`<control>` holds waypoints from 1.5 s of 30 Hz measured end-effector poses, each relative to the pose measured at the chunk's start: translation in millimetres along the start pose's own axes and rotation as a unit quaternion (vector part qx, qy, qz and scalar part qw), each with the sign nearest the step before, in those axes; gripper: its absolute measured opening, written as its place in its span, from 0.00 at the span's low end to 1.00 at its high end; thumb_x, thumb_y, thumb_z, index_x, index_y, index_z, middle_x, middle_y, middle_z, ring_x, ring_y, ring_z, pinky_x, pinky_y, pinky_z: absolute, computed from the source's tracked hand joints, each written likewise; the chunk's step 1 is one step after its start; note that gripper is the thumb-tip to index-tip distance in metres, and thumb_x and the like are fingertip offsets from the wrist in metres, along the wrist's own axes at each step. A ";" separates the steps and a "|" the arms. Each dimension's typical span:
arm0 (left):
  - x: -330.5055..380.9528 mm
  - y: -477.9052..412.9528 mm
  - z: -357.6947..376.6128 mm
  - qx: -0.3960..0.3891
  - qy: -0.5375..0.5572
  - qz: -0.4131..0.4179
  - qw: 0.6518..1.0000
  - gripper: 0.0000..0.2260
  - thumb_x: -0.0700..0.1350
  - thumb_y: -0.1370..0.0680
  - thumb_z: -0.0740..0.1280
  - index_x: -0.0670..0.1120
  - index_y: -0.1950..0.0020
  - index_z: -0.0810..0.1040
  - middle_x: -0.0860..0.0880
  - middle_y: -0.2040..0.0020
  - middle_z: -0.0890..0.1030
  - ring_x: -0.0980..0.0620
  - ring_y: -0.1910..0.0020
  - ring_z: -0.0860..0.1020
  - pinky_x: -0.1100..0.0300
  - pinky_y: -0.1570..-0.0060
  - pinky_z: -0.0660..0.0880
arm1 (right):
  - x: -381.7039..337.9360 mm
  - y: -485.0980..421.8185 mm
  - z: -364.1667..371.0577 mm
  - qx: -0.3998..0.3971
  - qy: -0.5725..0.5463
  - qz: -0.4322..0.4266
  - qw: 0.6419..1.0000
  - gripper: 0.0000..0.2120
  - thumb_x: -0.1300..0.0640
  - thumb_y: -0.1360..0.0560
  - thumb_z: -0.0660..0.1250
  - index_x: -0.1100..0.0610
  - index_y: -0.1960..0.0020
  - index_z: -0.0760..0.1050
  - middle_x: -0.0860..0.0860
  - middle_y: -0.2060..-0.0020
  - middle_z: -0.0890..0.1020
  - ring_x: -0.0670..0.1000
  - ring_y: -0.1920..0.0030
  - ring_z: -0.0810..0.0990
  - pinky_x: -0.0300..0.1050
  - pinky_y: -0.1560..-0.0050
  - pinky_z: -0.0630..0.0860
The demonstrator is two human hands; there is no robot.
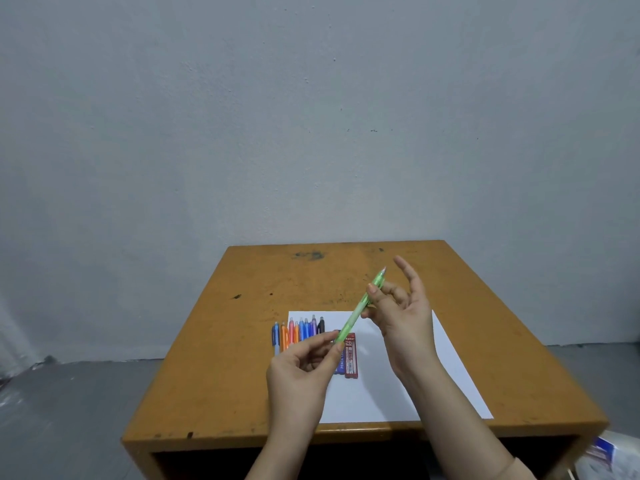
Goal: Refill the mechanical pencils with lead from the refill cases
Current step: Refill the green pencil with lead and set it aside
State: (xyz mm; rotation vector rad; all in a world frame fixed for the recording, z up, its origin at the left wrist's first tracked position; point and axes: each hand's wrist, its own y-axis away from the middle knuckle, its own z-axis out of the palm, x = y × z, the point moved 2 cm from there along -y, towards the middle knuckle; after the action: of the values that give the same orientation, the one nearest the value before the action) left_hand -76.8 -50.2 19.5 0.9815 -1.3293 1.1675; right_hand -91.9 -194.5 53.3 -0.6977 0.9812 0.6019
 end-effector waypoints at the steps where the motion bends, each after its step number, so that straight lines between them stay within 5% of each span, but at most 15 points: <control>1: -0.8 0.0 0.1 0.001 -0.002 -0.003 1.000 0.09 0.37 0.30 0.74 0.50 0.55 0.84 0.53 0.61 0.85 0.54 0.58 0.83 0.62 0.61 0.80 | 0.5 -0.1 0.3 0.000 0.003 -0.002 1.000 0.26 0.68 0.26 0.68 0.49 0.34 0.68 0.50 0.67 0.79 0.47 0.70 0.77 0.42 0.62 0.78; 11: -14.6 -4.8 -2.4 -0.018 -0.068 -0.011 0.997 0.09 0.41 0.30 0.74 0.48 0.50 0.84 0.55 0.58 0.84 0.58 0.57 0.82 0.63 0.59 0.80 | 10.6 -10.6 -2.8 -0.018 0.068 0.015 0.997 0.19 0.69 0.27 0.69 0.53 0.41 0.75 0.50 0.70 0.79 0.47 0.71 0.78 0.42 0.62 0.79; 17: -22.9 -17.5 -17.8 0.000 -0.197 0.049 0.979 0.11 0.43 0.26 0.72 0.48 0.44 0.81 0.53 0.51 0.82 0.60 0.53 0.79 0.75 0.62 0.74 | 14.8 -39.5 -16.7 0.008 0.121 0.033 0.992 0.19 0.68 0.27 0.69 0.54 0.39 0.75 0.56 0.67 0.71 0.49 0.68 0.75 0.39 0.66 0.78; 22: -37.9 -39.7 -35.5 0.008 -0.340 0.075 0.938 0.17 0.51 0.24 0.67 0.52 0.36 0.76 0.54 0.41 0.77 0.57 0.41 0.72 0.51 0.40 0.74 | 20.8 -71.2 -32.4 0.007 0.204 0.055 0.977 0.19 0.68 0.26 0.69 0.56 0.37 0.76 0.52 0.68 0.68 0.48 0.67 0.74 0.37 0.67 0.77; 29: -53.4 -58.7 -55.2 0.016 -0.471 0.049 0.881 0.20 0.56 0.22 0.63 0.51 0.32 0.72 0.55 0.35 0.73 0.57 0.34 0.67 0.56 0.34 0.61 | 45.2 -106.2 -58.8 0.010 0.328 0.110 0.938 0.20 0.66 0.27 0.70 0.55 0.36 0.76 0.53 0.67 0.74 0.52 0.66 0.75 0.51 0.53 0.79; 39: -73.6 -67.9 -62.1 0.021 -0.512 0.019 0.859 0.23 0.59 0.21 0.57 0.51 0.29 0.69 0.53 0.31 0.70 0.55 0.30 0.64 0.53 0.31 0.59 | 67.0 -132.4 -92.2 0.035 0.402 0.205 0.892 0.16 0.66 0.26 0.66 0.59 0.38 0.76 0.57 0.59 0.79 0.54 0.65 0.78 0.47 0.60 0.79; 45: -72.7 -68.8 -65.9 0.054 -0.517 -0.006 0.854 0.21 0.56 0.19 0.56 0.50 0.29 0.69 0.51 0.28 0.68 0.52 0.28 0.61 0.50 0.29 0.55 | 73.8 -137.0 -102.5 0.030 0.459 0.224 0.859 0.12 0.63 0.26 0.67 0.60 0.42 0.78 0.54 0.65 0.76 0.51 0.68 0.73 0.43 0.66 0.71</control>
State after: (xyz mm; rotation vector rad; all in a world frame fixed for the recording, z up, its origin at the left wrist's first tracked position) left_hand 10.1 -2.6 -47.9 1.8324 -2.0769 0.6684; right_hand -14.5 -348.9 -16.6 -0.7060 2.0898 0.6363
